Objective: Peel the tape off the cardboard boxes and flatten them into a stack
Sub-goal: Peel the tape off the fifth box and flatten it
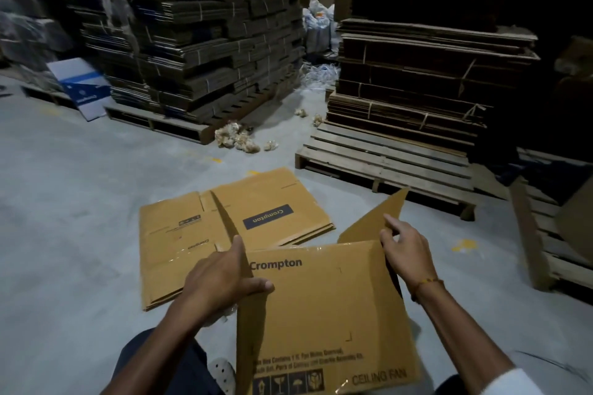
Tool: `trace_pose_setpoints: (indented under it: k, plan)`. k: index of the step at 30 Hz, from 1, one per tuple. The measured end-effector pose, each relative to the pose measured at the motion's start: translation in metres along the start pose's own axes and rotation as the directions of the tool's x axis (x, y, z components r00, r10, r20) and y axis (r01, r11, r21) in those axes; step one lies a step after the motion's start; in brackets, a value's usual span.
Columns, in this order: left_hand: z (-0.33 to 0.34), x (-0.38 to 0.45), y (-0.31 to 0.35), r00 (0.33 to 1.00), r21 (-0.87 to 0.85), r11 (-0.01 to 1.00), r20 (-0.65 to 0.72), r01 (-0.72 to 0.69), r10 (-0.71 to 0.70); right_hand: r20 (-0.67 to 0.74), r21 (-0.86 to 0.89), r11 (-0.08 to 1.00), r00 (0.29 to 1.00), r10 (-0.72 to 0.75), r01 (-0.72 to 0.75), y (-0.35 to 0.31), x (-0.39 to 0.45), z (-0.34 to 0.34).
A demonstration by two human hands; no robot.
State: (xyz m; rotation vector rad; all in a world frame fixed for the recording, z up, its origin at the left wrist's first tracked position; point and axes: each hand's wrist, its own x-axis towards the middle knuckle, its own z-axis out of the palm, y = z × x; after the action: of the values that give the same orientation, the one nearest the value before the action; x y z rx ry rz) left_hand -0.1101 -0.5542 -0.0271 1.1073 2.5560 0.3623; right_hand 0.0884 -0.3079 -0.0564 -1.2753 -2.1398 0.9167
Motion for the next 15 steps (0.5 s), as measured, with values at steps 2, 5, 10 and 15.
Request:
trace_pose_setpoints:
  k: [2, 5, 10, 15]
  plan:
    - [0.005, 0.001, 0.009, 0.997, 0.074, 0.997, -0.080, -0.017, 0.023, -0.102, 0.101, 0.994, 0.994, 0.043, -0.033, 0.007, -0.012, -0.007]
    - [0.016, 0.007, 0.014, 0.979, 0.183, 0.981, -0.180, -0.057, 0.090, -0.156, 0.164, 0.980, 0.978, 0.141, -0.116, 0.018, -0.024, -0.013]
    - [0.048, 0.015, 0.003, 0.987, 0.058, 0.996, -0.143, -0.062, 0.070, 0.024, -0.082, 0.973, 0.975, 0.219, -0.216, 0.047, -0.034, -0.009]
    - [0.078, 0.011, -0.021, 0.991, -0.245, 0.970, -0.127, 0.014, -0.046, 0.187, -0.524, 0.849, 0.963, 0.193, -0.068, 0.054, -0.034, -0.010]
